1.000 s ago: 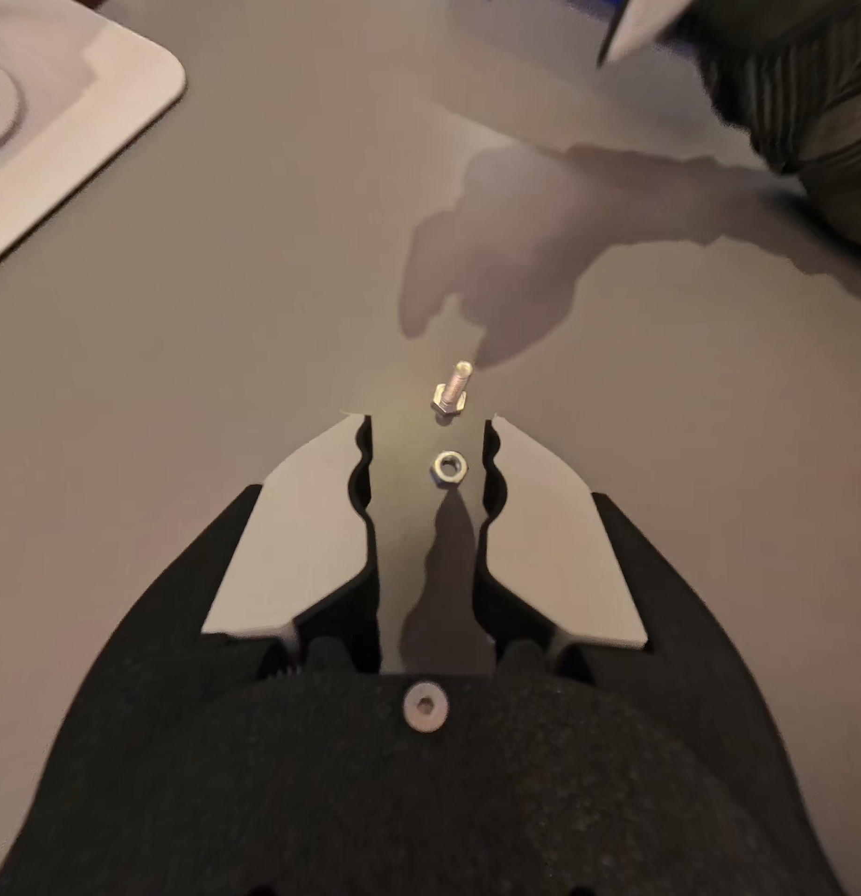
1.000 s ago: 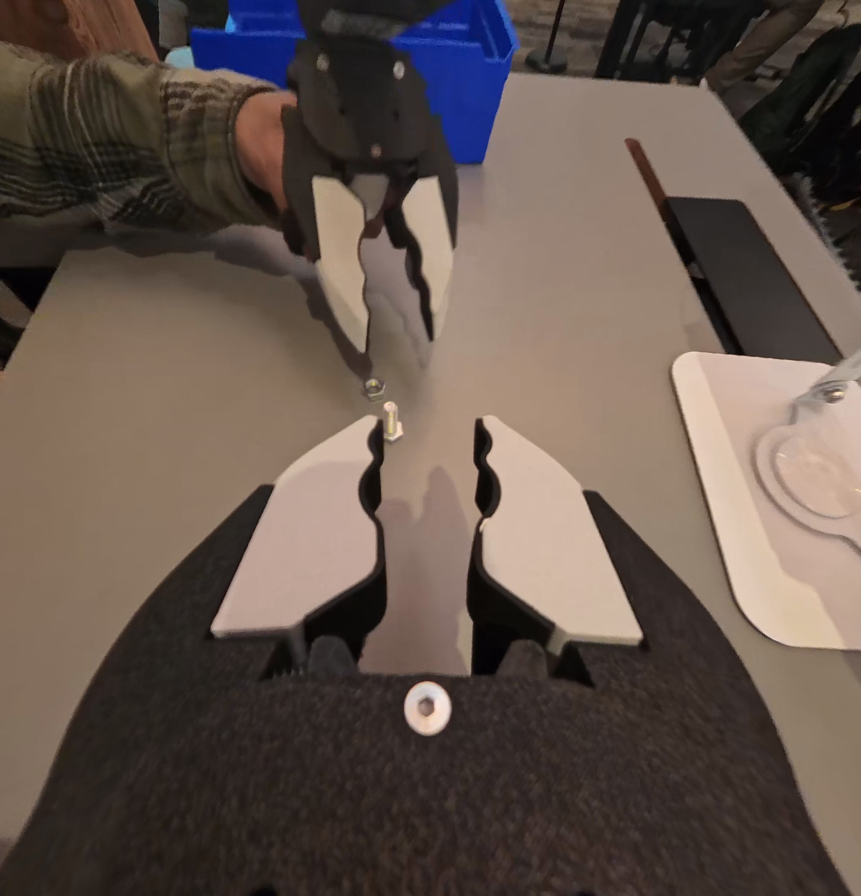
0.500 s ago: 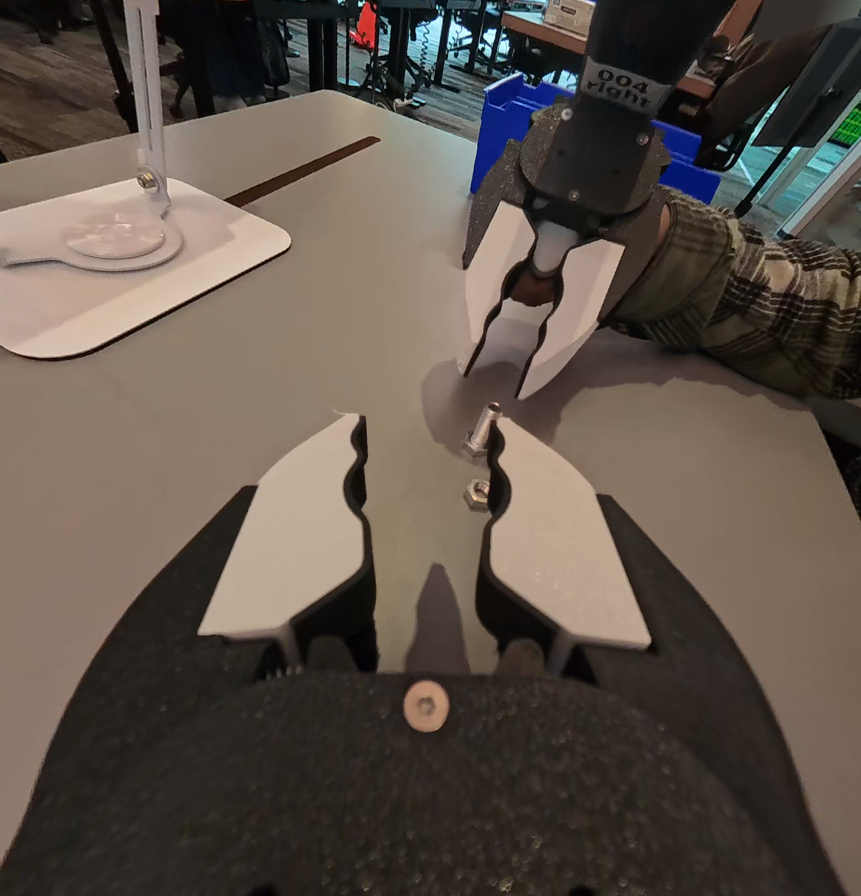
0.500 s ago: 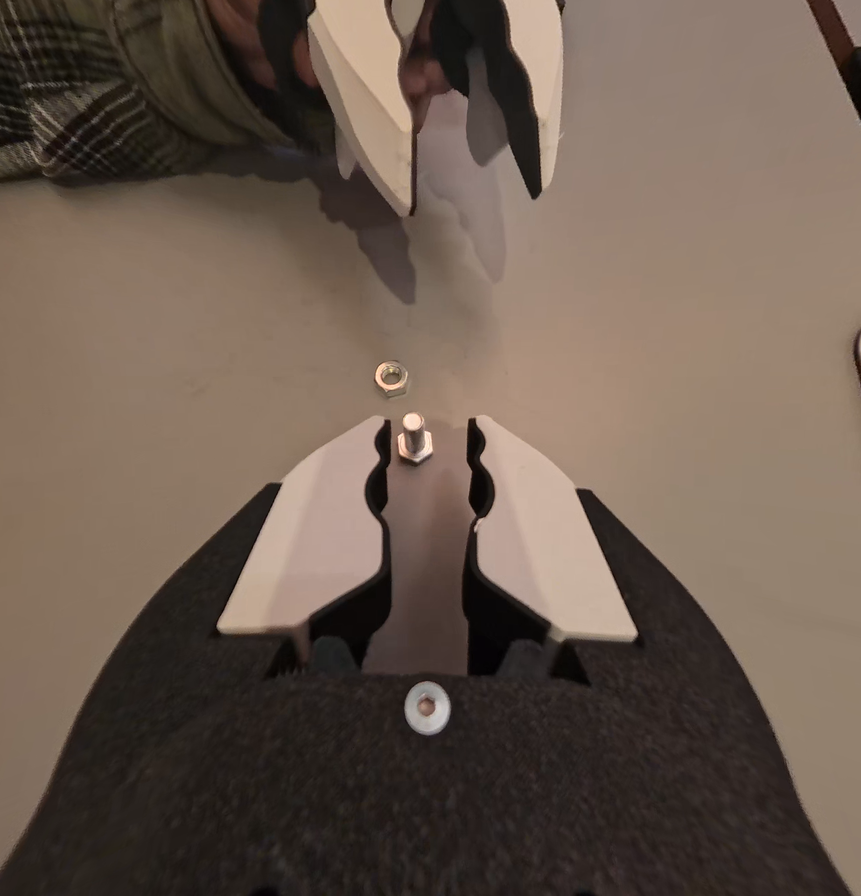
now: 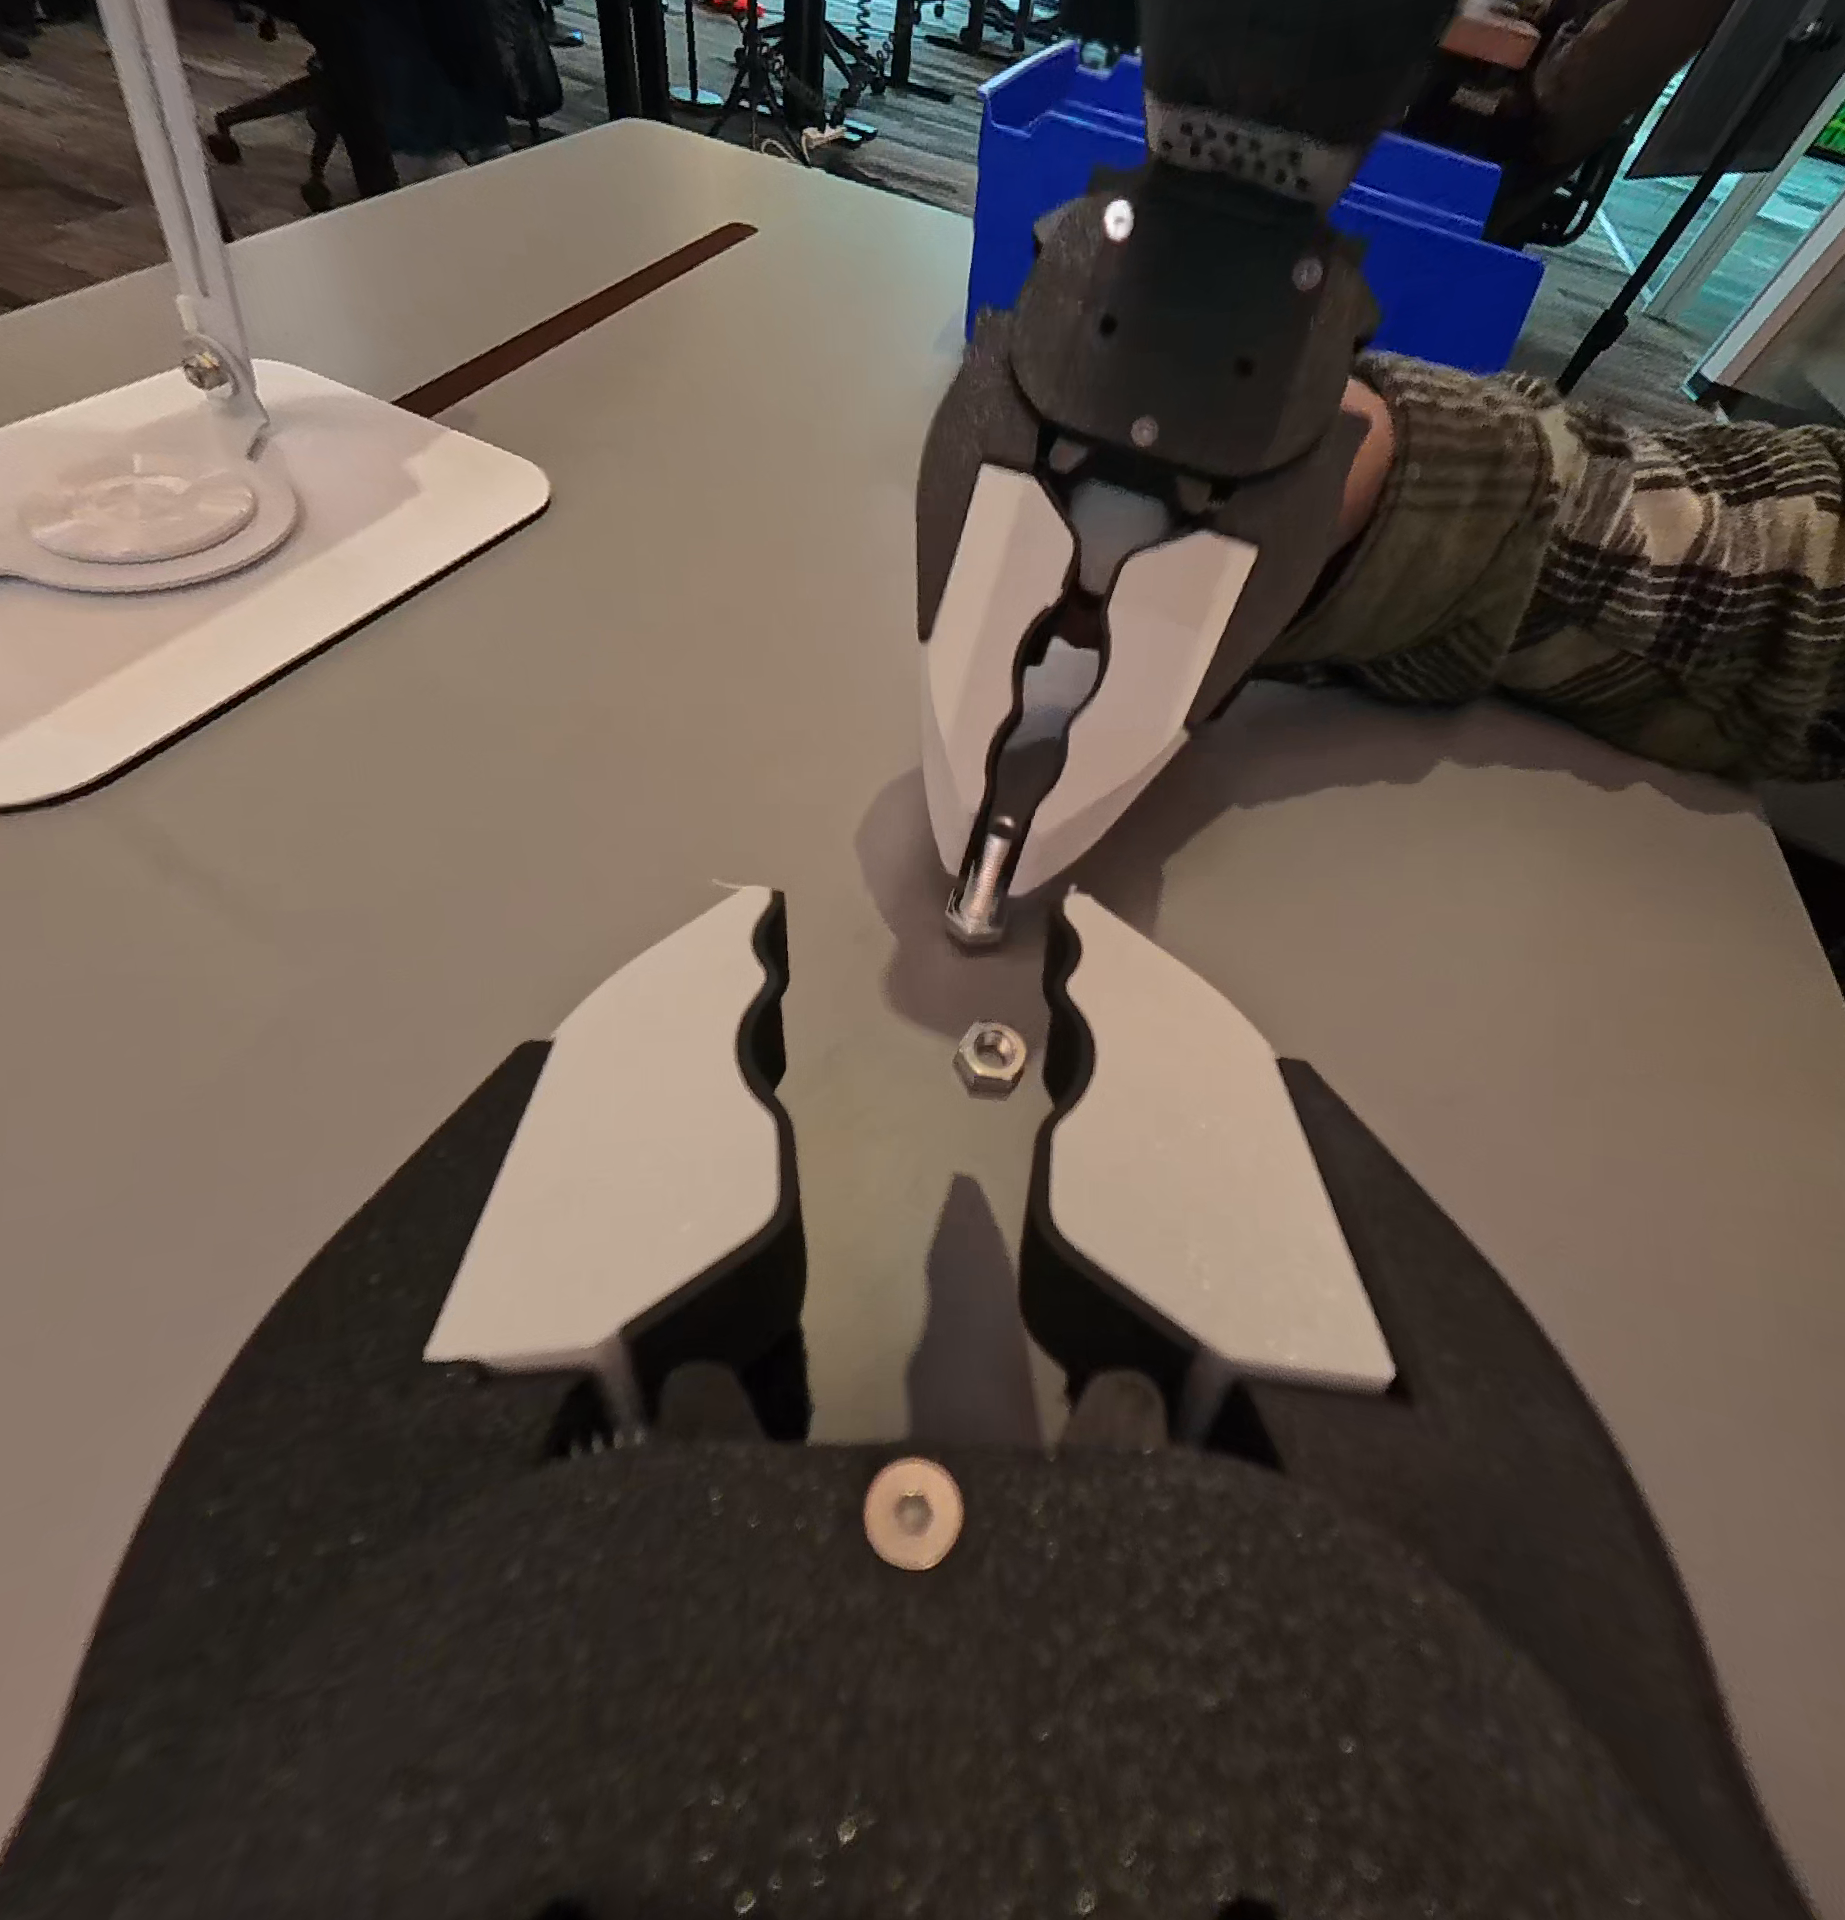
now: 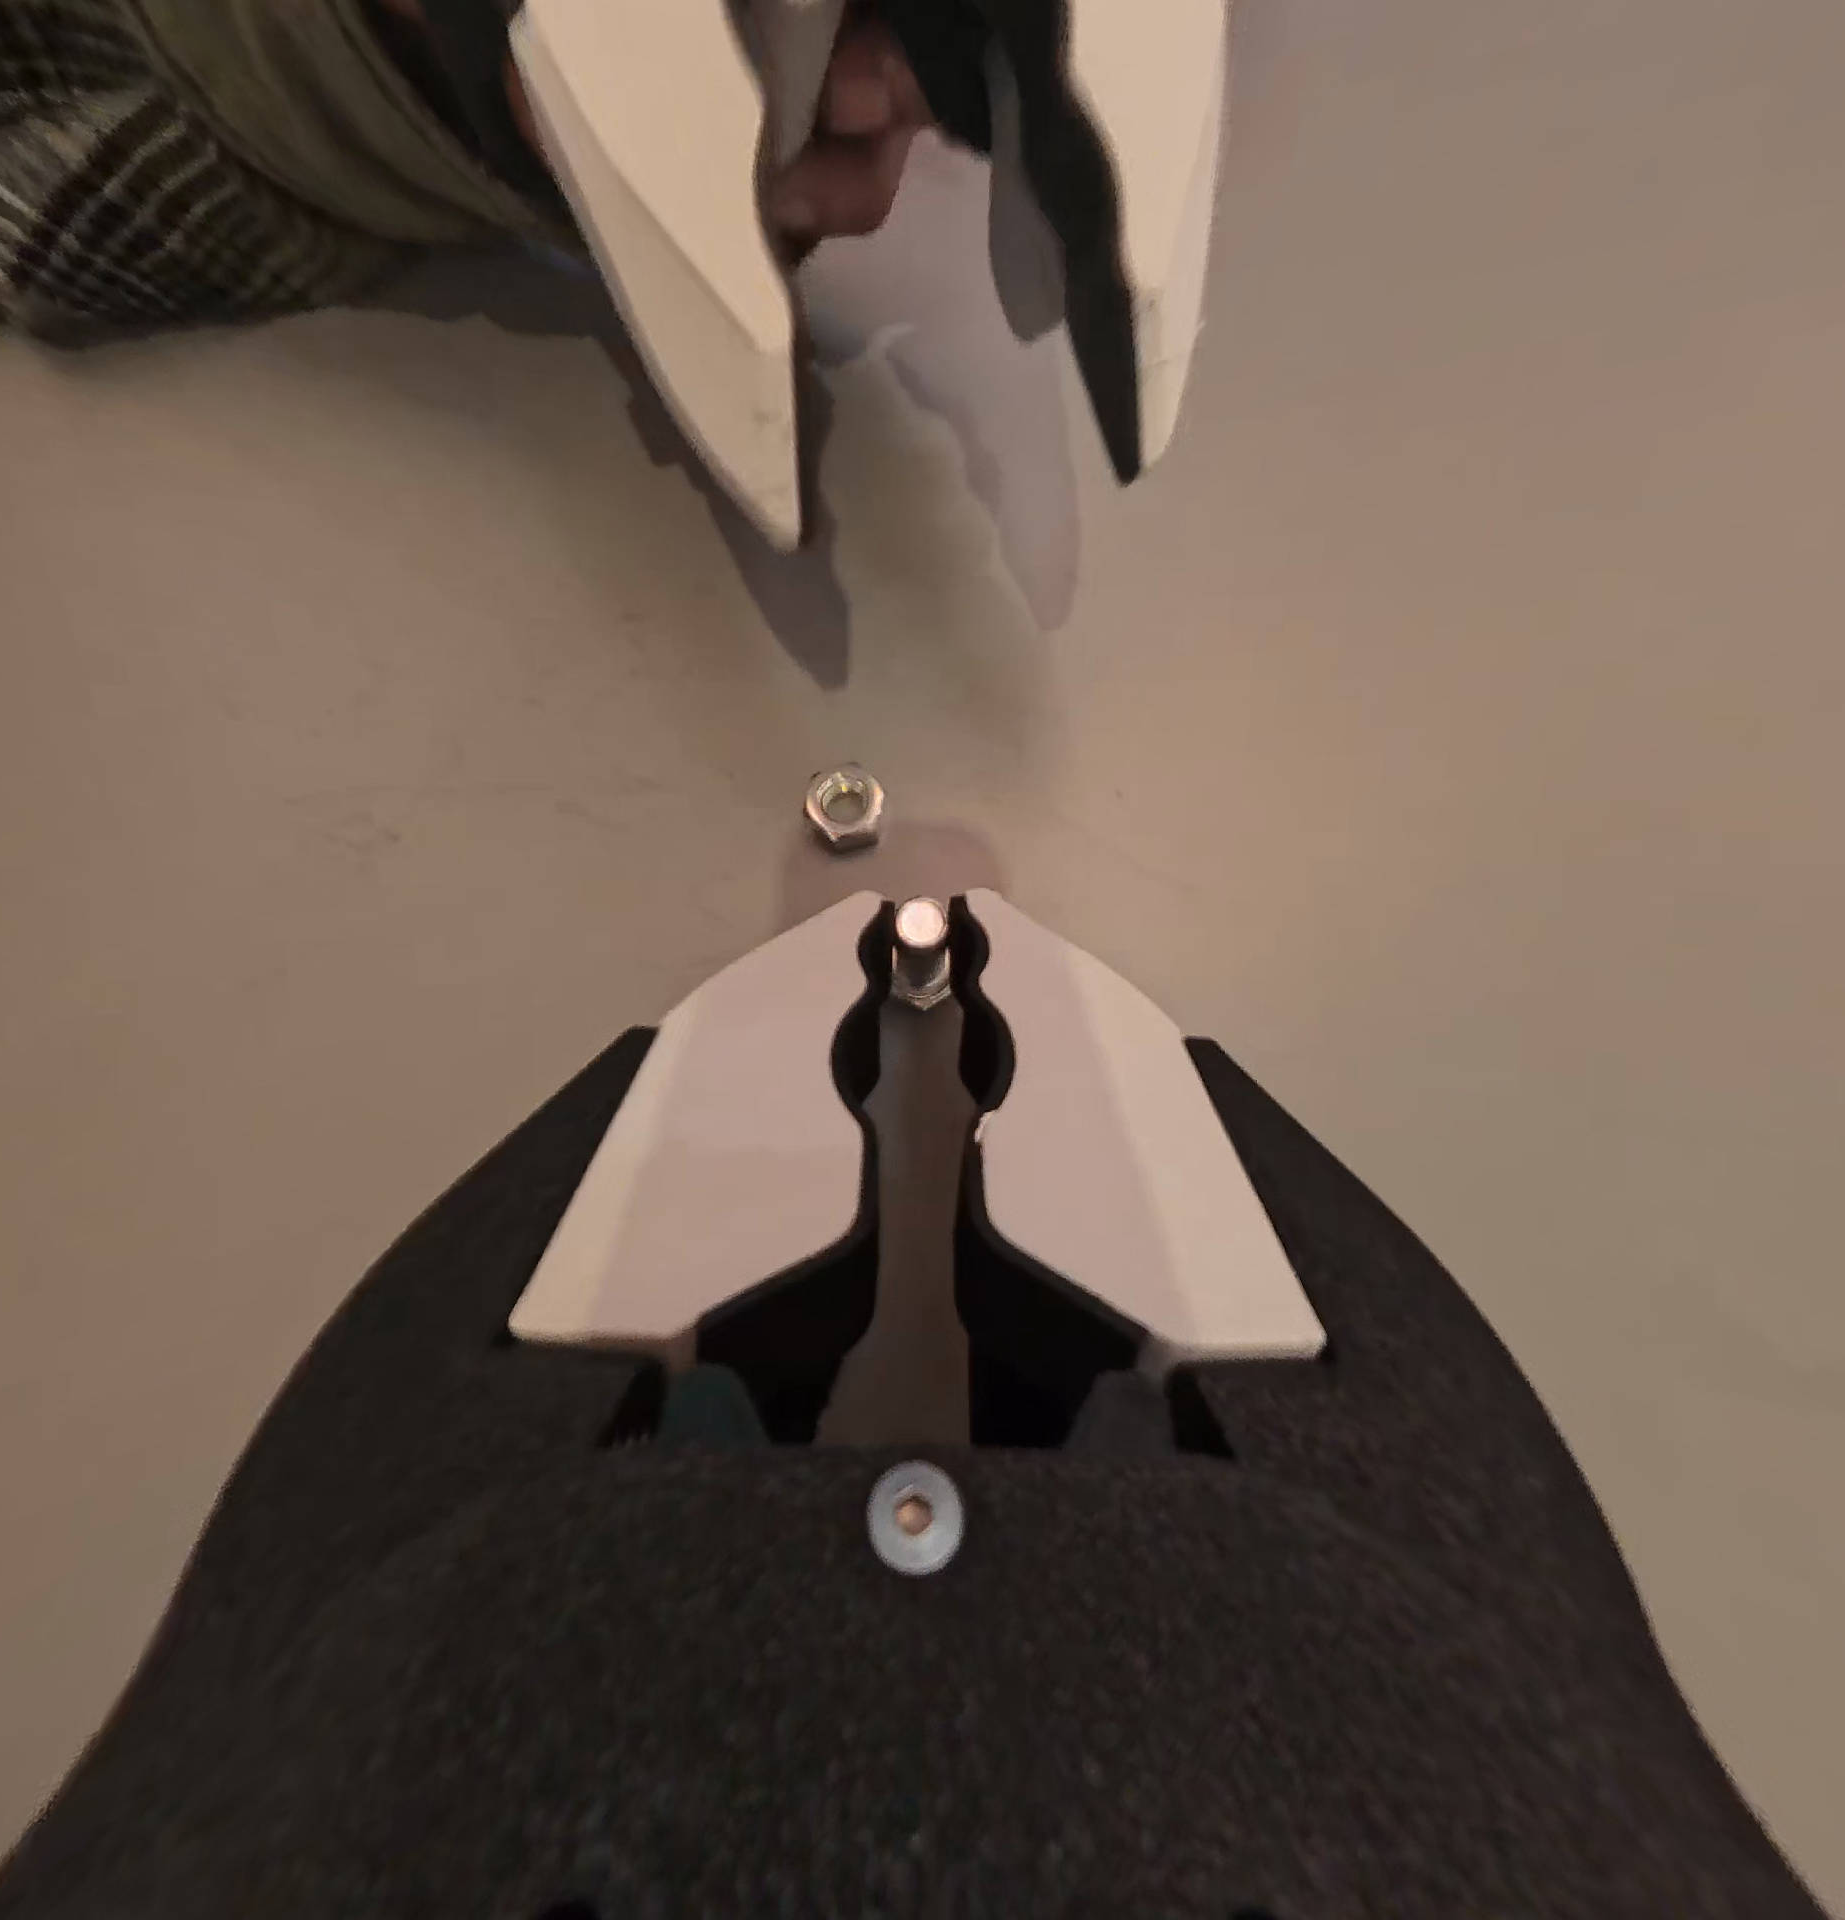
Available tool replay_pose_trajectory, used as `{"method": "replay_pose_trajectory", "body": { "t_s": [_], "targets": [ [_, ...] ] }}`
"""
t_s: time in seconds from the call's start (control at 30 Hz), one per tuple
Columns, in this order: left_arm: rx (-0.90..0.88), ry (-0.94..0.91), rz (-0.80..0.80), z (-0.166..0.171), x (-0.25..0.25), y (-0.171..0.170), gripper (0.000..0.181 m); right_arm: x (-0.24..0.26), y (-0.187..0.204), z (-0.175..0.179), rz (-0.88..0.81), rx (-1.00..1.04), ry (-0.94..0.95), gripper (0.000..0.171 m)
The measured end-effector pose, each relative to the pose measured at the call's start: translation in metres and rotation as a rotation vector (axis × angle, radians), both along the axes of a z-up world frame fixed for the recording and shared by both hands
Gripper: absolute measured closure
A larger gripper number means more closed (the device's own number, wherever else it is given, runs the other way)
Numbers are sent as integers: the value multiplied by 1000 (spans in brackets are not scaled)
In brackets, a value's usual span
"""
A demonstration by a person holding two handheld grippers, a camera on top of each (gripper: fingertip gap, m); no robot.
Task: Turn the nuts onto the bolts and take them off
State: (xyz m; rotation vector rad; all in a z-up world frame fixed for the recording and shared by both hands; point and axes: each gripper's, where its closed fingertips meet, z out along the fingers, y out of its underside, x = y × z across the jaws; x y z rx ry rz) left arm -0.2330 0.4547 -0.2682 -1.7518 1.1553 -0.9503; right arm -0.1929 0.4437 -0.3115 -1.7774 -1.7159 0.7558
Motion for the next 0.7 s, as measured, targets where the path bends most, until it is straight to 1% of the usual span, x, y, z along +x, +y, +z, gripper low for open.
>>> {"method": "replay_pose_trajectory", "body": {
  "t_s": [0.07, 0.17, 0.23, 0.3, 0.43, 0.7],
  "targets": [
    [2, 11, -14, -3, 5, -3, 134, 4, 0, 20, -22, -38, 43, 162],
    [-10, 6, -49, -6, 18, -11, 134, 7, -5, 61, -42, -60, 154, 162],
    [-20, -12, -82, -6, 30, -19, 134, 8, -10, 76, -30, -44, 178, 162],
    [-27, -24, -115, -5, 40, -27, 134, 9, -15, 79, -17, -29, 158, 162],
    [-50, -69, -156, -1, 54, -39, 135, 2, -24, 79, 25, -62, 175, 162],
    [-51, -127, -187, 7, 59, -45, 142, -4, -30, 80, 56, -70, 188, 162]
  ]
}}
